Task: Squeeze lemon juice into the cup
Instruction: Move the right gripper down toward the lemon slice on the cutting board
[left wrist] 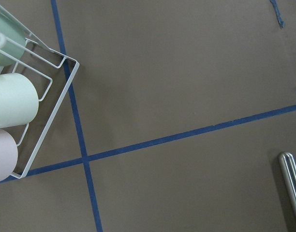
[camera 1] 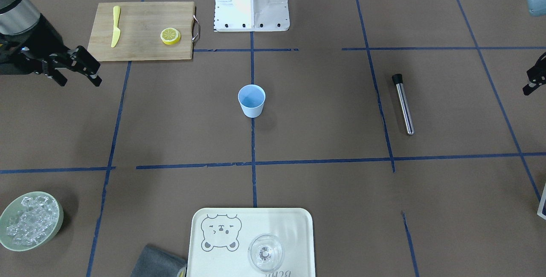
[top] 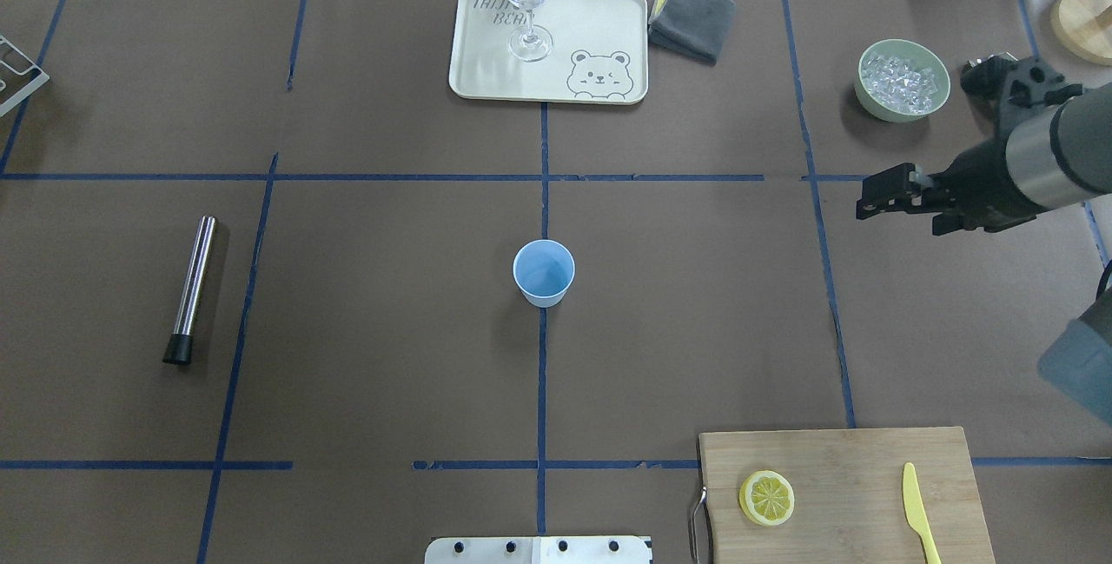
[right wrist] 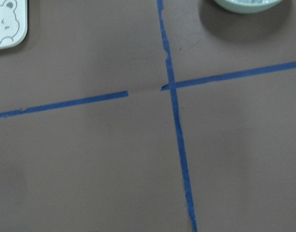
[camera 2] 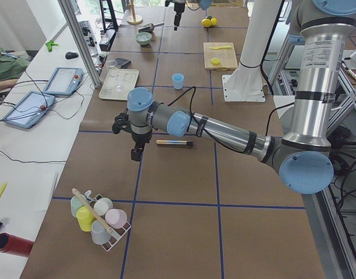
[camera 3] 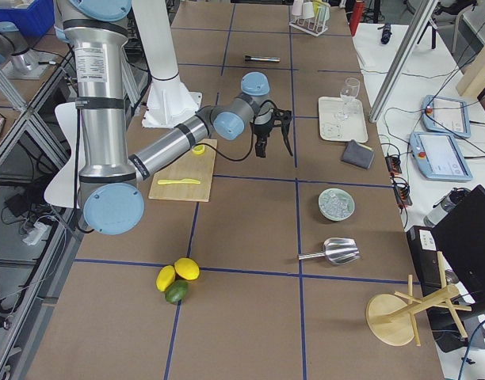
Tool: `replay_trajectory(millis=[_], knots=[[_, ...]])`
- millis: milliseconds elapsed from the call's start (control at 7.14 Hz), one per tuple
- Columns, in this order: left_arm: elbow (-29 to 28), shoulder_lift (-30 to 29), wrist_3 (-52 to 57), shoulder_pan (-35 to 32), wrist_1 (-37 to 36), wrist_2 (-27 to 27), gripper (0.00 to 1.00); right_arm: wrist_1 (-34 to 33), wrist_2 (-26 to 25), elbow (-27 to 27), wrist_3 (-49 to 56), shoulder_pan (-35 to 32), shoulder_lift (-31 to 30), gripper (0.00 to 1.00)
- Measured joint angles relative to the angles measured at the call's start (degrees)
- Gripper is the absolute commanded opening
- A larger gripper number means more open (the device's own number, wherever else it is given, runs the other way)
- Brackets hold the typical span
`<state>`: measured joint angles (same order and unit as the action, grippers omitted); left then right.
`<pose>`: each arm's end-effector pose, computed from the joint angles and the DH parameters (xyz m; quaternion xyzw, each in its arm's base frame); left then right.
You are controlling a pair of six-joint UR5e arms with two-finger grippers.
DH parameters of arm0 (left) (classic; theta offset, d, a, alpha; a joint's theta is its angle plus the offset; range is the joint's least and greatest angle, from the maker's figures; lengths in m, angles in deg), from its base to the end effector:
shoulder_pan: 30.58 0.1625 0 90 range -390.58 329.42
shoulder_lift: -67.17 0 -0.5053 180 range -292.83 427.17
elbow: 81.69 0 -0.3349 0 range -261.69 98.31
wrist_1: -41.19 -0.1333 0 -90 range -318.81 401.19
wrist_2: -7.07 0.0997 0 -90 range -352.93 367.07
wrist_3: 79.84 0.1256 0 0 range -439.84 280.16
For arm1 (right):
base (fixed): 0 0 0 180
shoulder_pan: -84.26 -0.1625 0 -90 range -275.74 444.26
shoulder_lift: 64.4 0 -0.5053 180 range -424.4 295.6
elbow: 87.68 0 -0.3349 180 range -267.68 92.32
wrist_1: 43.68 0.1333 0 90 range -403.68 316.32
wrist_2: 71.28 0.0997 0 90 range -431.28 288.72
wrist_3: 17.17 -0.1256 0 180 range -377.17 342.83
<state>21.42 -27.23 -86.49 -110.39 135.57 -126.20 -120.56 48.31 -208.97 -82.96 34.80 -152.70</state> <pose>0.0393 -0.4855 0.6132 0.1216 0.3839 0.0982 0.9100 -0.2342 -0.3835 0.4891 0.0389 -0.4439 0.0969 0.8900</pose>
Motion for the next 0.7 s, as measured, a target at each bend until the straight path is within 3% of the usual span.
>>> replay_trajectory(millis=[420, 700], knots=[[0.08, -0.03, -1.46, 1.36, 2.26, -0.06, 1.00, -1.30, -8.74, -6.58, -3.32, 12.85, -3.66, 1.00], [0.06, 0.00, -1.83, 1.87, 2.76, -0.07, 1.00, -3.22, -21.28, -9.61, -11.58, 26.09, -4.90, 1.00]])
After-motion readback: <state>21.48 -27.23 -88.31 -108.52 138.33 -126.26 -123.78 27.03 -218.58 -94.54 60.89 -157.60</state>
